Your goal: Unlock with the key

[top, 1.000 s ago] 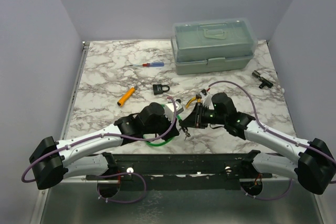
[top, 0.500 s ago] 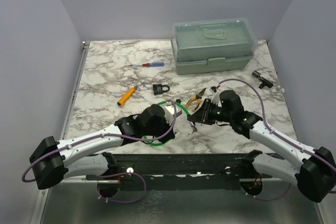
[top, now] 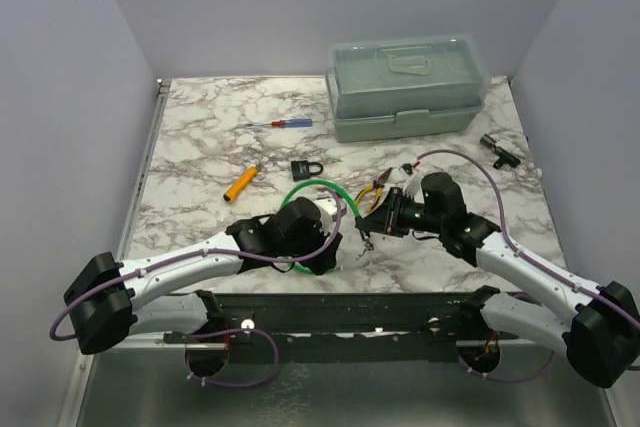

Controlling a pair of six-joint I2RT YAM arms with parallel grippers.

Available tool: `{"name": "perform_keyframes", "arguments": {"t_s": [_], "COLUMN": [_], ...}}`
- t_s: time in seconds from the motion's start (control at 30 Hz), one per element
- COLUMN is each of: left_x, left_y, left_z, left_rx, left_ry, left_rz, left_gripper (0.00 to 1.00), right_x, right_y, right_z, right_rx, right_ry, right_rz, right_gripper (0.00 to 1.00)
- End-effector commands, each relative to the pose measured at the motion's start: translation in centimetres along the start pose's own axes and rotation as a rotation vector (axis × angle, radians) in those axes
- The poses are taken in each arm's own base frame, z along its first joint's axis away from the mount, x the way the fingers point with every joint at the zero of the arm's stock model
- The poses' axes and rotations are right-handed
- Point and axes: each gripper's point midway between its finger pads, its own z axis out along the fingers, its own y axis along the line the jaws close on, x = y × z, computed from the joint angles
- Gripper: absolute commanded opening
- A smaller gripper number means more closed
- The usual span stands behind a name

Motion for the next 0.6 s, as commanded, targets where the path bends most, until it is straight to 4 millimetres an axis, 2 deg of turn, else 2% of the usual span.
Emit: {"name": "perform_keyframes", "arguments": {"t_s": [0.0,0.03,0.07,0.23,0.4,0.57], "left_x": [-1.3,-1.6,-1.8,-2.6,0.3,3.3], "left_y": [1.1,1.5,1.6,2.9,6.6,9.3], "left_z": [-0.5,-0.6,-0.8,-1.4,-2.5,-3.2], "left_rx": [-0.093,-0.124,-0.141,-0.261,-0.518,-0.656], "left_ry": [-0.011,-0.020,-0.027,-0.072,-0.080,-0.104], "left_rz": [-0.068,-0.093,-0.118,-0.319,-0.580,-0.701], "left_gripper": [0.85,0.96,0.98,0.99,0.88,0.86], "right_x": [-2.0,-2.1,-2.4,-3.5,-3.7,-3.6], "right_y": [2.5,2.0,1.9,1.1,-0.4,-1.5], "right_z": [-0.2,-0.2,-0.3,-0.9,-2.1,-3.0], "right_rx": [-0.070,-0.039,-0.022,0.053,0.136,0.177], "right_ry": [-0.048,-0.051,-0.065,-0.130,-0.188,-0.228], "right_rz": [-0.066,-0.056,-0.054,-0.041,-0.026,-0.013], "right_gripper": [0.00,0.00,0.00,0.00,0.00,0.00]}}
